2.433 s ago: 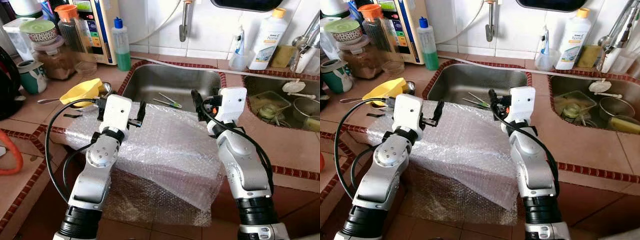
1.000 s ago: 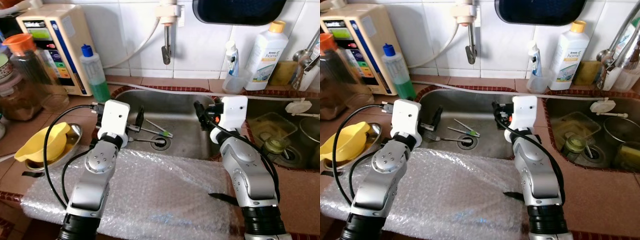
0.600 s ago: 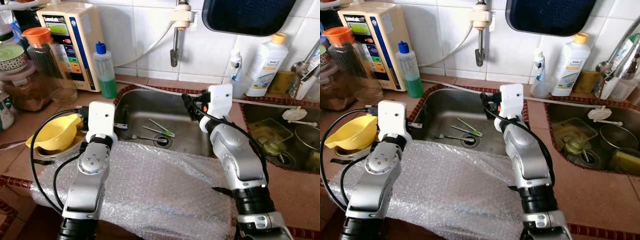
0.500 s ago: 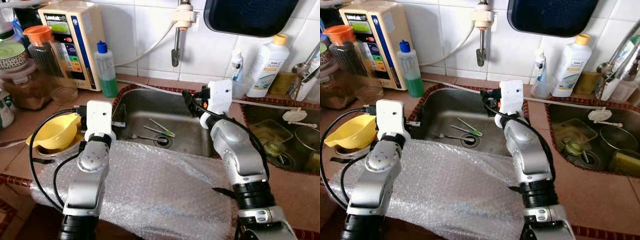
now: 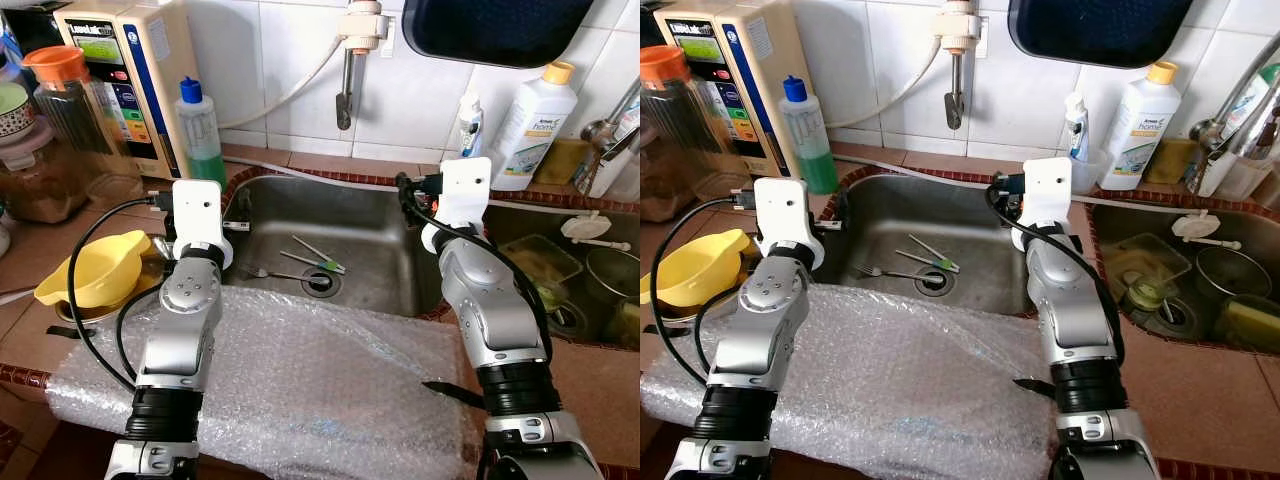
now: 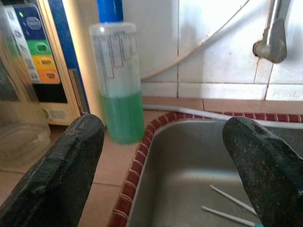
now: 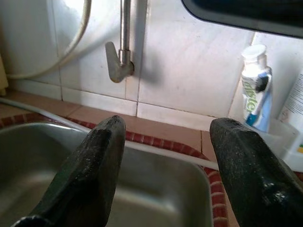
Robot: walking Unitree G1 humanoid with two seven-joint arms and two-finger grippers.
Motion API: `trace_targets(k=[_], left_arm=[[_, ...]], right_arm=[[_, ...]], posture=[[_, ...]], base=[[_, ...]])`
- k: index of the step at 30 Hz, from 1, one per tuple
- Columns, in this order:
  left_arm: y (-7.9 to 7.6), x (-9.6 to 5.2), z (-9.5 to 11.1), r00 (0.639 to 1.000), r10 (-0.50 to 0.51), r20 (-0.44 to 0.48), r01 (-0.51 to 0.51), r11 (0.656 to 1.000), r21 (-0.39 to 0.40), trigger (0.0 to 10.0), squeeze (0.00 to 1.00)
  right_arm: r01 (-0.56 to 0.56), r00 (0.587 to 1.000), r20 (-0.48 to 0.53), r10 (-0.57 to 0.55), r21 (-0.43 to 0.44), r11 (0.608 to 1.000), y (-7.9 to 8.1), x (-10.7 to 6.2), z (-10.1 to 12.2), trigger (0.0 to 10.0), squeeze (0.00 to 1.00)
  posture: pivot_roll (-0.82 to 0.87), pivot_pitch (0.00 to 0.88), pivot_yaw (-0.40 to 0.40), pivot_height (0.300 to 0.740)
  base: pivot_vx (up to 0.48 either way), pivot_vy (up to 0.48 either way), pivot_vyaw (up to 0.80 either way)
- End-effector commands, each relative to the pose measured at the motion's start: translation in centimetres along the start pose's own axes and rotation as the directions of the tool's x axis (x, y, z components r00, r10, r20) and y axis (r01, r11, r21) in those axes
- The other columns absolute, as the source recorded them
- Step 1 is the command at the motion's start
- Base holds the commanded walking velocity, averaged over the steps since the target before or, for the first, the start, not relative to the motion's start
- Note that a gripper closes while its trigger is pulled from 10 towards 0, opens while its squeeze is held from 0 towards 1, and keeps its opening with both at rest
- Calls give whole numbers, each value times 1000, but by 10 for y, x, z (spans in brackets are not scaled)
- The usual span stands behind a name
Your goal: Kitchen organization
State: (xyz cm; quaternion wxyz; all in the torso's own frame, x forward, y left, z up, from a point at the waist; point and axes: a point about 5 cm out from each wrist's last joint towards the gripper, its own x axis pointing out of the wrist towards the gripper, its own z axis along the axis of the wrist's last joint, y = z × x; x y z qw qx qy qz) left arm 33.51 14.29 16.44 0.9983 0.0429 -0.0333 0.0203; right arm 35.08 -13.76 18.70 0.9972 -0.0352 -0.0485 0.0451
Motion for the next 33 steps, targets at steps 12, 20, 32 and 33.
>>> trace_targets(k=[12,20,32,33], left_arm=[[-3,3,18,989,56,140,-64,996,58,10000,0],[24,0,19,961,230,152,-250,960,129,10000,0],[76,-23,20,875,466,129,-481,868,127,10000,0],[78,-23,18,874,473,112,-485,866,124,10000,0]], right_arm=[[3,1000,20,-3,0,1000,-1,-1,5,10000,0],[-38,999,6,37,18,999,8,-4,4,10000,0],[-101,995,-19,102,62,993,22,-2,-2,10000,0],[-104,994,-19,106,63,993,23,-2,-2,10000,0]], posture=[[35,0,-36,740],[65,0,-59,740],[140,0,-65,740],[140,0,-65,740]], base=[[0,0,0],[0,0,0],[0,0,0],[0,0,0]])
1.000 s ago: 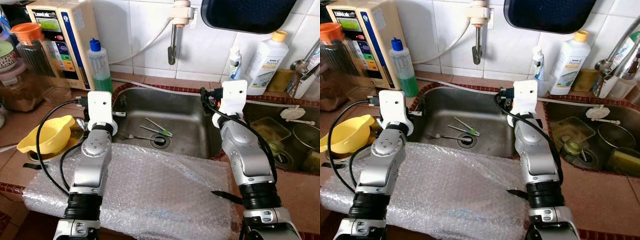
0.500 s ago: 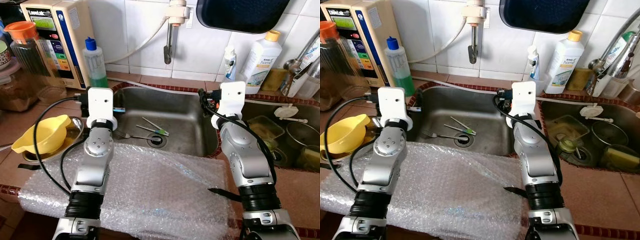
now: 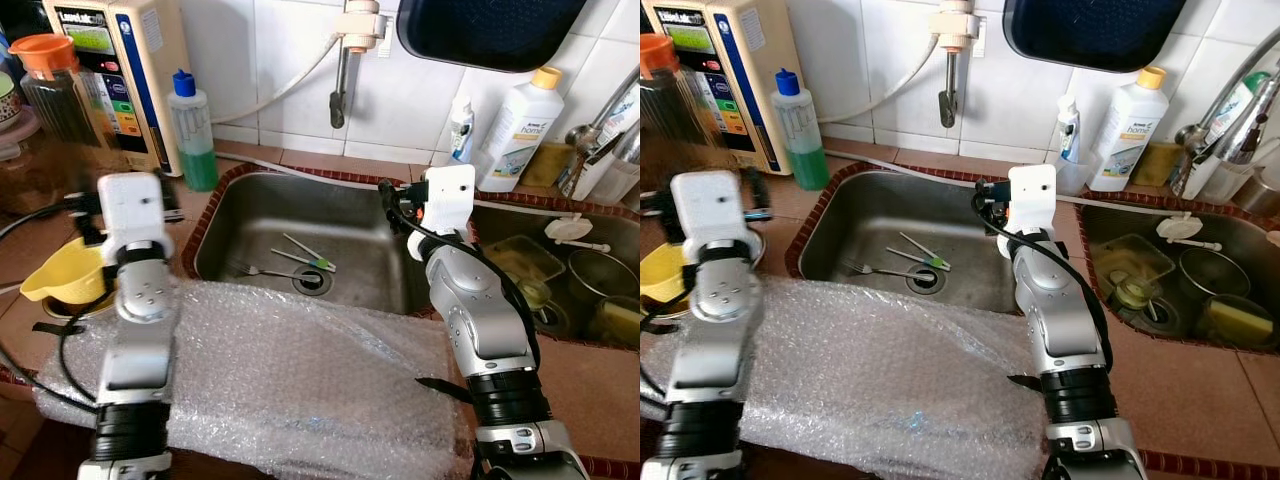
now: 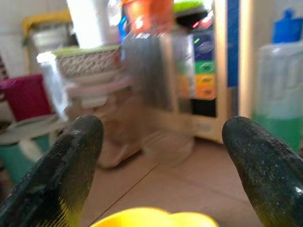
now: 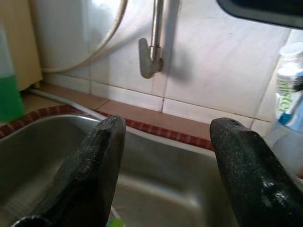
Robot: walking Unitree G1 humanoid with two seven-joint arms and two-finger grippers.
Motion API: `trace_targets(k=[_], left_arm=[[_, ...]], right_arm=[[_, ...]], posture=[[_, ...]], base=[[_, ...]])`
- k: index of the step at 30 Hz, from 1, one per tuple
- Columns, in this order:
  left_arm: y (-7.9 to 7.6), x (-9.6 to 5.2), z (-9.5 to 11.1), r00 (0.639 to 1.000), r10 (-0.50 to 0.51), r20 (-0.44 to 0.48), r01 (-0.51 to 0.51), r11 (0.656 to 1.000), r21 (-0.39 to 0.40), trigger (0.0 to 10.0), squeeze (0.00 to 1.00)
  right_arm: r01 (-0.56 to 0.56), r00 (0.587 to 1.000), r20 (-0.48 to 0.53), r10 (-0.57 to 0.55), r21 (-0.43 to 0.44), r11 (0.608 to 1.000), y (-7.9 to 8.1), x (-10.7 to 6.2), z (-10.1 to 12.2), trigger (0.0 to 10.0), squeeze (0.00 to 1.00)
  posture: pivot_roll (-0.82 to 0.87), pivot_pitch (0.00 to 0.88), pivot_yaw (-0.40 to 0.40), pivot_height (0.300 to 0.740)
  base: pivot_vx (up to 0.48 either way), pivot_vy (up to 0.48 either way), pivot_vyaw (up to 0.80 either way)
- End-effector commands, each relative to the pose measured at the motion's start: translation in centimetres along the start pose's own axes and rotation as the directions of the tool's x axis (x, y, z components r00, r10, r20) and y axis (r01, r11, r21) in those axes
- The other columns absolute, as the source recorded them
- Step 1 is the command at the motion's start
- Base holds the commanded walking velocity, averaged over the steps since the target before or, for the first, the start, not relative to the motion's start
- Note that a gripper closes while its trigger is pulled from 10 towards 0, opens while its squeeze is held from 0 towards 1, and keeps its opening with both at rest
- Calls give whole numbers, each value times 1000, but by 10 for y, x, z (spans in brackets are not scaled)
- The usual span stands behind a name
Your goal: Kitchen organization
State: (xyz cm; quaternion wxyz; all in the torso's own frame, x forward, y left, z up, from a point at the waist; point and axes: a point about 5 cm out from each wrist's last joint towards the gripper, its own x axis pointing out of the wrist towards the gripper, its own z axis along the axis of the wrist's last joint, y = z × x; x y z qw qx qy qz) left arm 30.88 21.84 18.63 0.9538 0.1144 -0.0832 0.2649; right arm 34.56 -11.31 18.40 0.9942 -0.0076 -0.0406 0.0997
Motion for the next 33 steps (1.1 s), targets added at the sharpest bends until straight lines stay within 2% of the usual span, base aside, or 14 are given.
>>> trace_targets(k=[1,4,8,17,24,27,30,32,33], left_arm=[[2,-2,-3,999,5,-44,-6,1000,-17,10000,0],[-1,-1,-3,999,-20,-47,20,1000,1,10000,0],[-11,1,-9,991,-65,-113,71,996,52,10000,0],[-16,4,-3,975,-127,-182,144,986,79,10000,0],[-11,5,4,955,-125,-268,141,989,42,10000,0],[-12,0,4,942,-148,-301,158,987,11,10000,0],[-8,-5,3,930,-146,-336,152,988,-8,10000,0],[-7,-6,6,931,-150,-333,160,987,2,10000,0],[-6,-8,7,928,-154,-339,167,986,10,10000,0]], right_arm=[[-3,1000,-14,3,6,1000,0,2,0,10000,0],[-17,1000,-17,17,14,1000,4,3,1,10000,0],[-23,1000,-19,23,12,1000,3,3,0,10000,0],[-20,1000,-15,20,4,1000,-1,7,4,10000,0],[-28,999,-28,28,-3,1000,-2,8,1,10000,0],[-51,998,-41,51,2,999,1,8,-1,10000,0],[-195,978,-75,196,9,981,14,7,-3,10000,0],[-306,949,-66,308,47,951,23,2,-1,10000,0],[-395,916,-47,398,64,917,29,-3,2,10000,0]], posture=[[141,0,-64,740],[136,0,-65,740],[131,0,-64,740],[128,0,-63,740],[145,0,-62,740],[153,0,-56,740],[155,0,-55,740],[159,0,-52,740],[159,0,-52,740]], base=[[0,0,0],[0,0,0],[0,0,0],[0,0,0],[0,0,0],[0,0,0],[0,0,0],[0,0,0],[0,0,0]])
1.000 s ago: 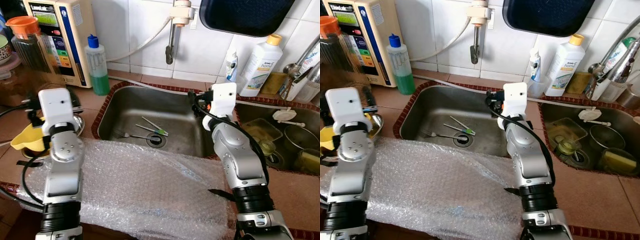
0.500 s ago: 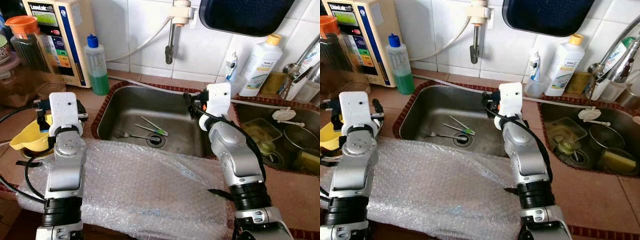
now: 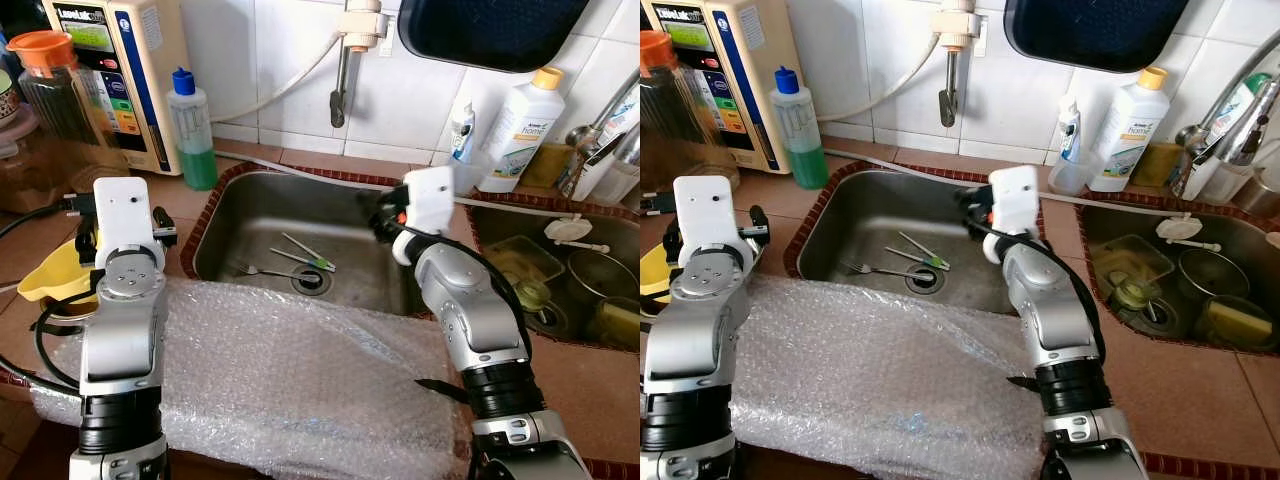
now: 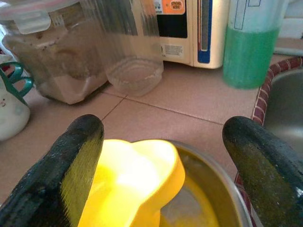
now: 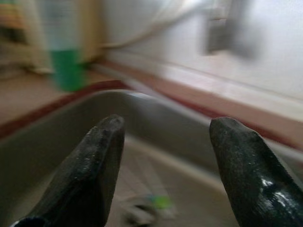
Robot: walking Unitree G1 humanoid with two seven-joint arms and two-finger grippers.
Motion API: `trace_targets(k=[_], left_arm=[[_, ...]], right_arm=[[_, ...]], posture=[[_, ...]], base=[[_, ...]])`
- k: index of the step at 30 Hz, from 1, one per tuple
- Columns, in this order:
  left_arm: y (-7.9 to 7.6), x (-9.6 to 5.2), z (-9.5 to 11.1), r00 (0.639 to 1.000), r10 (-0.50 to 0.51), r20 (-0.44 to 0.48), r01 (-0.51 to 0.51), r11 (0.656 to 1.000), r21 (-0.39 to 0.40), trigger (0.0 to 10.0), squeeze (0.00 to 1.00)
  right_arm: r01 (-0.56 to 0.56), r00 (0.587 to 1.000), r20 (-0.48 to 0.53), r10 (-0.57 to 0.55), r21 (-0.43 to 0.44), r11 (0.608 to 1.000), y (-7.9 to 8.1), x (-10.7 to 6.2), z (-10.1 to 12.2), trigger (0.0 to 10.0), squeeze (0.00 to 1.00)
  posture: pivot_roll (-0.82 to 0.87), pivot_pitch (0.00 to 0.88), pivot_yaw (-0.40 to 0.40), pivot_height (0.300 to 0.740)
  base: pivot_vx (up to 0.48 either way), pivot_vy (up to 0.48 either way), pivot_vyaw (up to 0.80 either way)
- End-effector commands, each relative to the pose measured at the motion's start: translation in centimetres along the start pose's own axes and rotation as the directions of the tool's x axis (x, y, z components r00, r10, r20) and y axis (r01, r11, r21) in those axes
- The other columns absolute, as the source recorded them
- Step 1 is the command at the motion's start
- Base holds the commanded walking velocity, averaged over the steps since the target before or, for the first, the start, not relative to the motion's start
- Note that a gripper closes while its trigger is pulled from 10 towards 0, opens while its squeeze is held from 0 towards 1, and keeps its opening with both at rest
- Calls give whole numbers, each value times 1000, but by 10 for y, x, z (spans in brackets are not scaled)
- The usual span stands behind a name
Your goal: Kitchen organization
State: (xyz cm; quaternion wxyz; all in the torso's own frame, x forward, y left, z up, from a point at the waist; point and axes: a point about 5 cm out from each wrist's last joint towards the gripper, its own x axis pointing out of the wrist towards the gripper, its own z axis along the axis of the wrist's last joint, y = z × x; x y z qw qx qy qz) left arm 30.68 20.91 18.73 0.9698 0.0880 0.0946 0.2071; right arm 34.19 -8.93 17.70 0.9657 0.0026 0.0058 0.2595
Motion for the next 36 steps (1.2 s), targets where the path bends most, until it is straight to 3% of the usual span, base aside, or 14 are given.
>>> trace_targets(k=[1,9,18,22,23,25,26,30,36], left_arm=[[1,-5,2,1000,-9,-9,9,1000,15,10000,0],[10,-14,3,1000,1,-31,0,999,46,10000,0],[19,-23,-3,996,-22,-87,29,997,72,10000,0],[19,-25,-16,985,-58,-161,68,996,60,3373,0],[18,-25,-18,984,-62,-167,72,996,58,2431,0],[17,-26,-20,980,-74,-185,84,995,45,2431,0],[14,-27,-22,977,-87,-194,97,995,40,1216,0],[12,-28,-26,972,-101,-214,109,994,27,1529,0],[11,-29,-25,971,-102,-216,108,994,17,1216,0]], right_arm=[[-126,992,29,126,-4,992,9,-4,9,10000,0],[-247,969,17,247,3,969,11,-11,11,10000,0],[-241,970,-7,241,-17,970,10,-11,7,10000,0],[-253,967,-18,253,-32,967,14,-10,5,10000,0],[-254,967,-19,253,-33,967,15,-10,5,10000,0],[-253,968,-19,252,-35,967,15,-10,5,10000,0],[-248,969,-25,247,-37,968,14,-10,4,10000,0],[-243,970,-35,241,-44,969,14,-10,2,10000,0],[-244,969,-39,242,-53,968,15,-10,2,10000,0]], posture=[[160,0,-50,740],[168,0,-43,740],[194,0,-35,740],[199,0,-30,740],[199,0,-31,740],[198,0,-30,740],[200,0,-31,740],[197,0,-33,740],[196,0,-36,740]], base=[[0,0,0],[0,0,0],[0,0,0],[0,0,0],[0,0,0],[0,0,0],[0,0,0],[0,0,0],[0,0,0]])
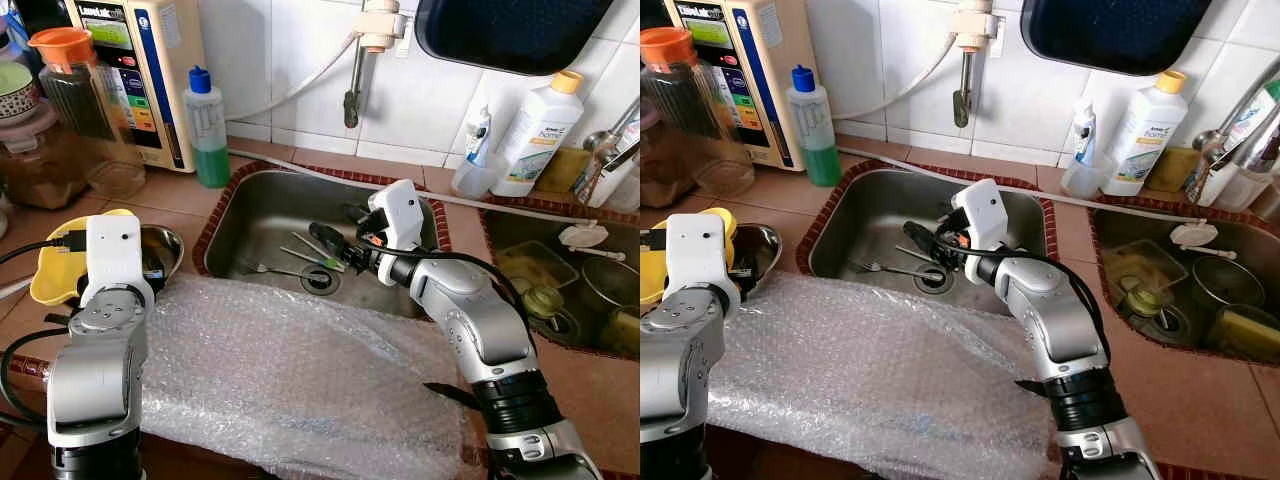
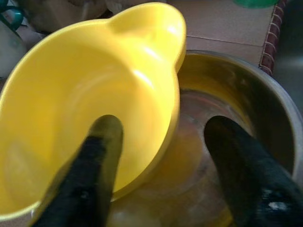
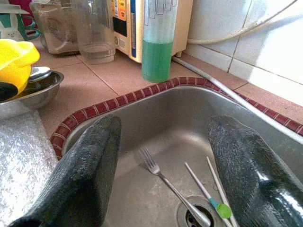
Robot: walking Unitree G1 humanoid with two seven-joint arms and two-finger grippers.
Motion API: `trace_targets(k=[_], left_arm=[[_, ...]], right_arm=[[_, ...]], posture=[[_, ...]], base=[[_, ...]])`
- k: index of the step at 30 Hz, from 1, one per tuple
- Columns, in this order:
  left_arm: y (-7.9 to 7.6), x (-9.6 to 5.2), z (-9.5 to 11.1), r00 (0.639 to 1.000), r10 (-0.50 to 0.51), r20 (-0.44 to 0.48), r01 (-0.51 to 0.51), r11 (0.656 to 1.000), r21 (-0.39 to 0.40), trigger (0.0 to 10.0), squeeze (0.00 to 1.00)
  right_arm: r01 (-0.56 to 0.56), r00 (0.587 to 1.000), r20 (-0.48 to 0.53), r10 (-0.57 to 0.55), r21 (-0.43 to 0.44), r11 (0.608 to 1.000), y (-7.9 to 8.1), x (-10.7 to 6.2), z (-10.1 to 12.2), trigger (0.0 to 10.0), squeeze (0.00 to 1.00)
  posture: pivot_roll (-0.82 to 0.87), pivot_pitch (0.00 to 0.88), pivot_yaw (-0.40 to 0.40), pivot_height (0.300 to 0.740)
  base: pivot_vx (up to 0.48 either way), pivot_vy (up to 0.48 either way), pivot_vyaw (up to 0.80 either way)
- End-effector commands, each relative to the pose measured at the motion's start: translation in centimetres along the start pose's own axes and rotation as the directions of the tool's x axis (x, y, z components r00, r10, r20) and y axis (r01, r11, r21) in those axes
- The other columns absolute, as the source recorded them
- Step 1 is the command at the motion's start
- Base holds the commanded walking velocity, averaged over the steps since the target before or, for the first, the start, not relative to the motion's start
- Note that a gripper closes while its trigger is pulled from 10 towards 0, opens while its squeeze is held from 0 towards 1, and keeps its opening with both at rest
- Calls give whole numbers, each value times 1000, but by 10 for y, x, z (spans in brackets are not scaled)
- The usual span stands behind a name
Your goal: Kitchen organization
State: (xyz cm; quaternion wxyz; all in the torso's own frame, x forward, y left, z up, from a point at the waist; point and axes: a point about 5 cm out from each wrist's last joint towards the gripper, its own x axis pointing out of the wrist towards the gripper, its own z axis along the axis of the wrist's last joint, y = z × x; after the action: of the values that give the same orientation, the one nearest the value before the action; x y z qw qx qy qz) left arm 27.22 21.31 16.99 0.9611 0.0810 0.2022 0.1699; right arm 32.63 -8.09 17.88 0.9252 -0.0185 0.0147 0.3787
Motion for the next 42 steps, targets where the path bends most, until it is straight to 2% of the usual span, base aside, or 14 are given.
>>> trace_targets(k=[1,10,19,23,26,28,31,32,40,42], left_arm=[[-2,-2,-1,1000,-19,-8,19,1000,-10,1216,0],[-1,-1,3,1000,-7,7,7,1000,-23,1098,0],[-6,-1,3,1000,-9,28,10,999,-39,1529,0],[-8,0,1,999,-3,33,4,999,-38,1255,0],[-4,0,6,996,33,88,-33,999,-10,275,0],[-3,0,8,995,41,96,-40,999,-14,0,0],[1,1,9,991,80,110,-80,997,-6,0,0],[6,1,13,980,121,159,-125,992,11,0,0],[6,1,10,979,116,166,-119,993,3,0,0],[6,0,12,973,126,192,-131,991,9,0,0]], right_arm=[[6,1000,-5,-6,-19,1000,0,-1,0,10000,0],[11,1000,-10,-11,-27,1000,0,0,-1,10000,0],[12,1000,-14,-12,-40,999,0,1,-1,10000,0],[14,1000,-16,-15,-45,999,0,1,-1,10000,0],[12,1000,-17,-13,-49,999,0,1,-2,10000,0],[11,1000,-18,-12,-51,999,0,1,-2,10000,0],[10,1000,-18,-11,-52,999,0,2,-2,10000,0],[9,1000,-17,-10,-56,998,0,2,-2,10000,0],[10,1000,-17,-11,-62,998,0,2,-3,10000,0],[10,1000,-17,-11,-62,998,0,2,-3,10000,0]], posture=[[196,0,-36,740],[197,0,-41,740],[189,0,-48,740],[185,0,-51,740],[186,0,-53,740],[186,0,-54,740],[187,0,-55,740],[189,0,-56,740],[188,0,-57,740],[188,0,-57,740]], base=[[0,0,0],[0,0,0],[0,0,0],[0,0,0],[0,0,0],[0,0,0],[0,0,0],[0,0,0],[0,0,0],[0,0,0]])
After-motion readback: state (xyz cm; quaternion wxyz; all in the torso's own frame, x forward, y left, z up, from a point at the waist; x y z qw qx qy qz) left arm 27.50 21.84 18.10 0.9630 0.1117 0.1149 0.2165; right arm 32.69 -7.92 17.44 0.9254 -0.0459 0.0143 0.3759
